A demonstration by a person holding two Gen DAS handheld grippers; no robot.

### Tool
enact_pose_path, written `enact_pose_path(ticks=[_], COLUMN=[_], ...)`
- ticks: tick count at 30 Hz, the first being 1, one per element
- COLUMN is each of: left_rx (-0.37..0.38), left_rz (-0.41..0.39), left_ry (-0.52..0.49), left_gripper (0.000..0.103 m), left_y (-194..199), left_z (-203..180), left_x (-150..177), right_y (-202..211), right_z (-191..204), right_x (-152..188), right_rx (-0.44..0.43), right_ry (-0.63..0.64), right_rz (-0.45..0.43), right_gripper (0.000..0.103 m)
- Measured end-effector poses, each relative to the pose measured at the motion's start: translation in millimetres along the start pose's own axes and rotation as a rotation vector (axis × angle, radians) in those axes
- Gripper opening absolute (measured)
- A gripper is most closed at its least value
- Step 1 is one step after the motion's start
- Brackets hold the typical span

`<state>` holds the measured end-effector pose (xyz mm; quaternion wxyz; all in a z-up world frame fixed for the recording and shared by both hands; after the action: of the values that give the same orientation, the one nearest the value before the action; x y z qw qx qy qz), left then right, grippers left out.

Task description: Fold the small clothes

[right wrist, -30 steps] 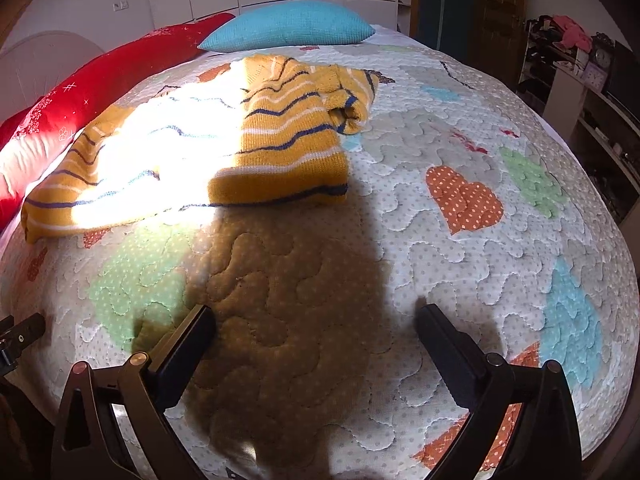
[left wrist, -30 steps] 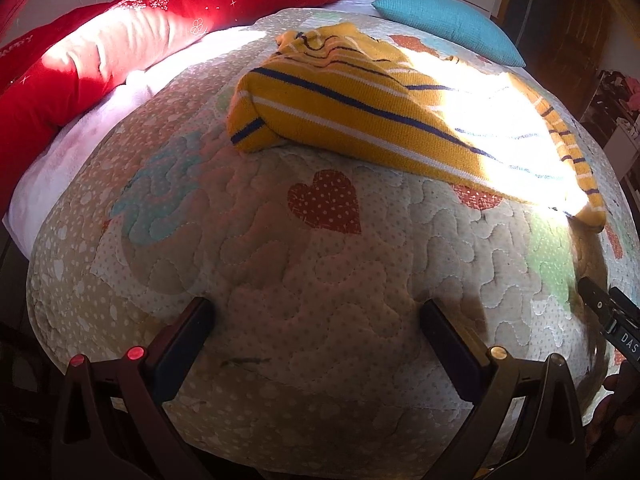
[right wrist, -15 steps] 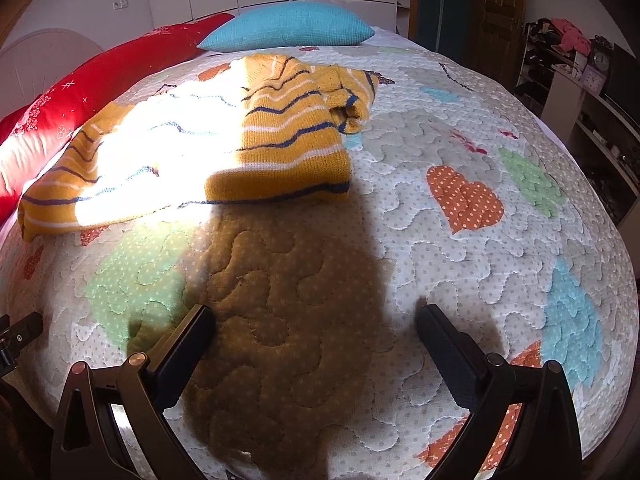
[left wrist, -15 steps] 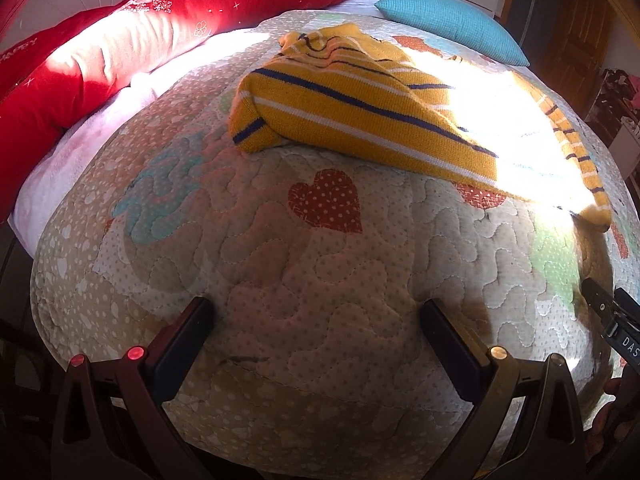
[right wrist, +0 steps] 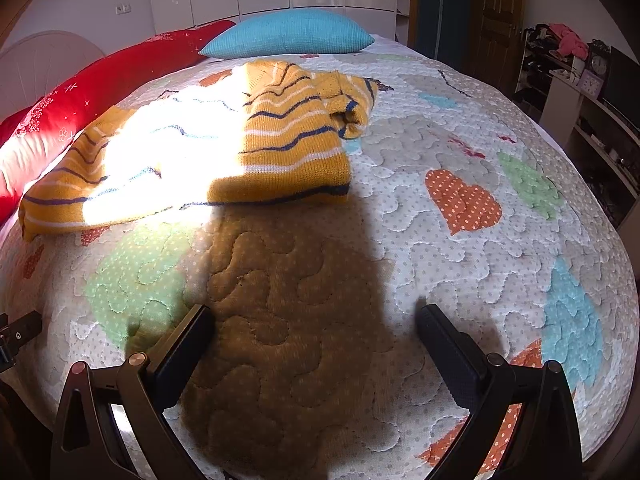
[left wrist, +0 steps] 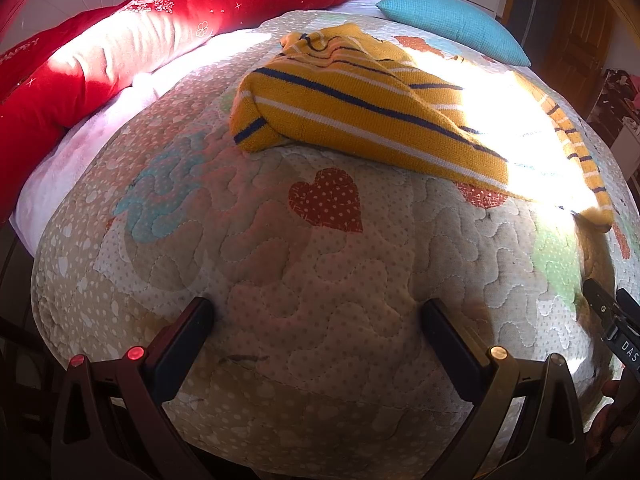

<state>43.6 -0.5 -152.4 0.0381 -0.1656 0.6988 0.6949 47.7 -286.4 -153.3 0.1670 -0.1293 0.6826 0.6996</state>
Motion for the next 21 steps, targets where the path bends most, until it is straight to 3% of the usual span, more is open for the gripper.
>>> enact_pose_path(ticks=[21], left_rx=[-0.01], left_rz=[0.002], left_ry=[0.008], left_gripper=[0.103], left_y=[-0.5], left_z=[-0.3], left_x=[1.4], right_y=[2.2], right_z=[4.0], right_x=[4.4], right_rx=[0.008], right_ry=[-0.006], right_rz=[-0.049], right_gripper=[0.103])
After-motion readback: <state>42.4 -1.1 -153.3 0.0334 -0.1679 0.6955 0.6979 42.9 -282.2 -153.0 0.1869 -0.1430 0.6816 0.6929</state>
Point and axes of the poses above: each gripper's, at about its wrist camera, not at the fingertips, and y roughly against the way its jaws point, z to its left, x to its underside, the point moved 7 cm from there along -y, roughly the way its jaws point, and after that the axes turned 15 degrees about z, right-handed, at the moved point
